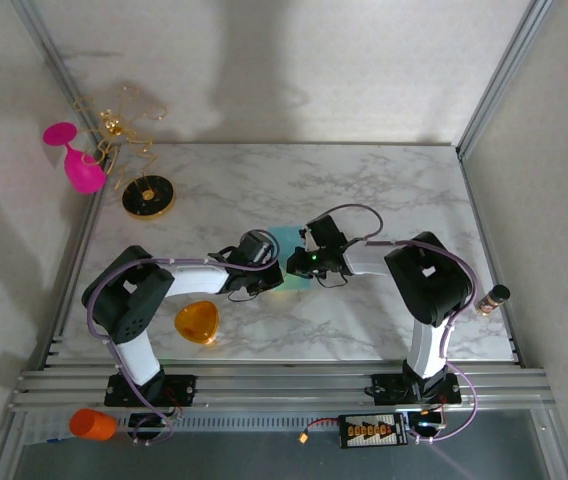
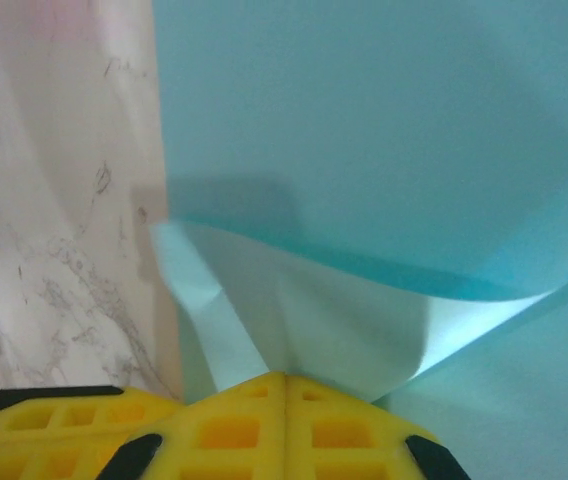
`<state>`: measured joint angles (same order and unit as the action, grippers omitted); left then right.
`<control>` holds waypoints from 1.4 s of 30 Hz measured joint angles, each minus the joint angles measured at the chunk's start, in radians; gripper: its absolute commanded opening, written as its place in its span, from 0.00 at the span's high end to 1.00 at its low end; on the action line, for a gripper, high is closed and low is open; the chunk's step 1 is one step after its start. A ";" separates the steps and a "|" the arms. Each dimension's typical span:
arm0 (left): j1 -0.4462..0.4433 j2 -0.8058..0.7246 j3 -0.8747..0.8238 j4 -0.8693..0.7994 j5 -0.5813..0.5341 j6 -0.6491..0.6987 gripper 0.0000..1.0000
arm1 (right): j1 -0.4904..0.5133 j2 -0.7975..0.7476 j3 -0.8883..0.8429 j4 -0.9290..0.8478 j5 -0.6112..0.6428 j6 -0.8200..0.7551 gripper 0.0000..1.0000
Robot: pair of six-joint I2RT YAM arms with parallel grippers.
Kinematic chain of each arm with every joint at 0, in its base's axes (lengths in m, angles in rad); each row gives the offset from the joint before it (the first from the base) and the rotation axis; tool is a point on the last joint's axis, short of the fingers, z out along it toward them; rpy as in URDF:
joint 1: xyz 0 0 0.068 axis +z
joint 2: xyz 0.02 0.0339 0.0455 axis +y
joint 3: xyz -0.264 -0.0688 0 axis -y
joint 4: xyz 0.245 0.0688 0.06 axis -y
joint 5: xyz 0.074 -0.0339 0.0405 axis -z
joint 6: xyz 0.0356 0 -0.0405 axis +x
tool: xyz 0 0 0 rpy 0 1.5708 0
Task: Fold a paper plane with a square sheet of paper (pick it up from the middle)
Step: Fold the triangle a second time at the center of the table.
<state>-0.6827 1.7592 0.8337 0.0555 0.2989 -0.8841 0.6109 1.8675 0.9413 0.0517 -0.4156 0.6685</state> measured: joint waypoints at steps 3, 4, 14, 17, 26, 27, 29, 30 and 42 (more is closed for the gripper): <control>0.000 -0.003 -0.008 0.013 0.000 0.000 1.00 | -0.038 0.005 0.011 -0.008 0.003 -0.005 1.00; 0.000 -0.004 -0.011 0.016 0.000 0.000 1.00 | -0.053 0.007 0.014 -0.008 0.003 -0.008 1.00; 0.000 -0.004 -0.012 0.019 0.000 0.001 1.00 | -0.171 0.015 0.035 -0.011 0.043 -0.037 1.00; 0.000 -0.004 -0.011 0.018 0.000 0.001 1.00 | -0.186 -0.011 0.036 -0.022 0.090 -0.054 1.00; 0.000 -0.005 -0.003 0.001 0.000 0.005 0.99 | -0.081 -0.075 0.035 -0.014 0.071 -0.070 1.00; 0.000 -0.004 -0.002 -0.001 0.000 0.005 0.99 | -0.066 -0.070 0.035 -0.013 0.063 -0.070 1.00; 0.000 -0.004 0.002 -0.009 0.000 0.008 0.99 | -0.043 -0.055 0.036 -0.012 0.045 -0.070 1.00; 0.000 -0.004 0.004 -0.013 0.000 0.009 0.99 | -0.036 -0.045 0.037 -0.012 0.041 -0.070 1.00; 0.000 -0.004 0.040 -0.089 0.023 0.025 0.94 | -0.031 0.035 0.082 -0.071 0.060 -0.074 1.00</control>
<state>-0.6827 1.7550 0.8738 -0.0330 0.3222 -0.8589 0.5804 1.9022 1.0233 -0.0193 -0.3561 0.5941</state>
